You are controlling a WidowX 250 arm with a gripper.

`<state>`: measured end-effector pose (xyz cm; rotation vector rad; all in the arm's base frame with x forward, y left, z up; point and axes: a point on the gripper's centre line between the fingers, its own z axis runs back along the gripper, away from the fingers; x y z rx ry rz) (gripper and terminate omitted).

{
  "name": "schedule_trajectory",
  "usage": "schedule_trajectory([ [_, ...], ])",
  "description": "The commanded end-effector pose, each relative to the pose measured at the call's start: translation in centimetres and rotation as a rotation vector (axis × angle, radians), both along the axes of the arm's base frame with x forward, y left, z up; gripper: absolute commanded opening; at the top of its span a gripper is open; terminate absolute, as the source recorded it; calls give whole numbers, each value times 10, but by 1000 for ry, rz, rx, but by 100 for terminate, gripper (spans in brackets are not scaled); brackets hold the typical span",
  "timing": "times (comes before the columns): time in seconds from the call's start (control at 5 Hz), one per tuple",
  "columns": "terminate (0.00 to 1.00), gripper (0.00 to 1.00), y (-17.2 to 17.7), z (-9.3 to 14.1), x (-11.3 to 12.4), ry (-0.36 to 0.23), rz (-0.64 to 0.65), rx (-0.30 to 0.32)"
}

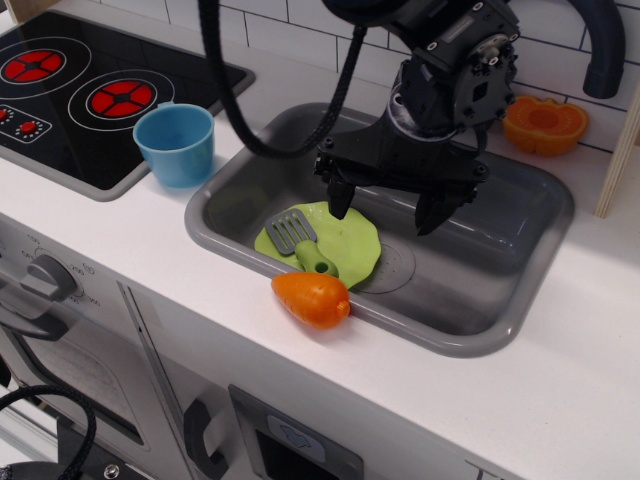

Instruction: Take spatula off plate sink

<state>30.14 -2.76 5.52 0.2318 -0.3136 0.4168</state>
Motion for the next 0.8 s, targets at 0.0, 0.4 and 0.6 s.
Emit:
schedule_trajectory([
  [0.0,0,100,0,0,0,0,0,0],
  [0.4,0,100,36,-12,-13,52,13,-69],
  [0.6,0,100,46,-26,-10,41,7,-102],
])
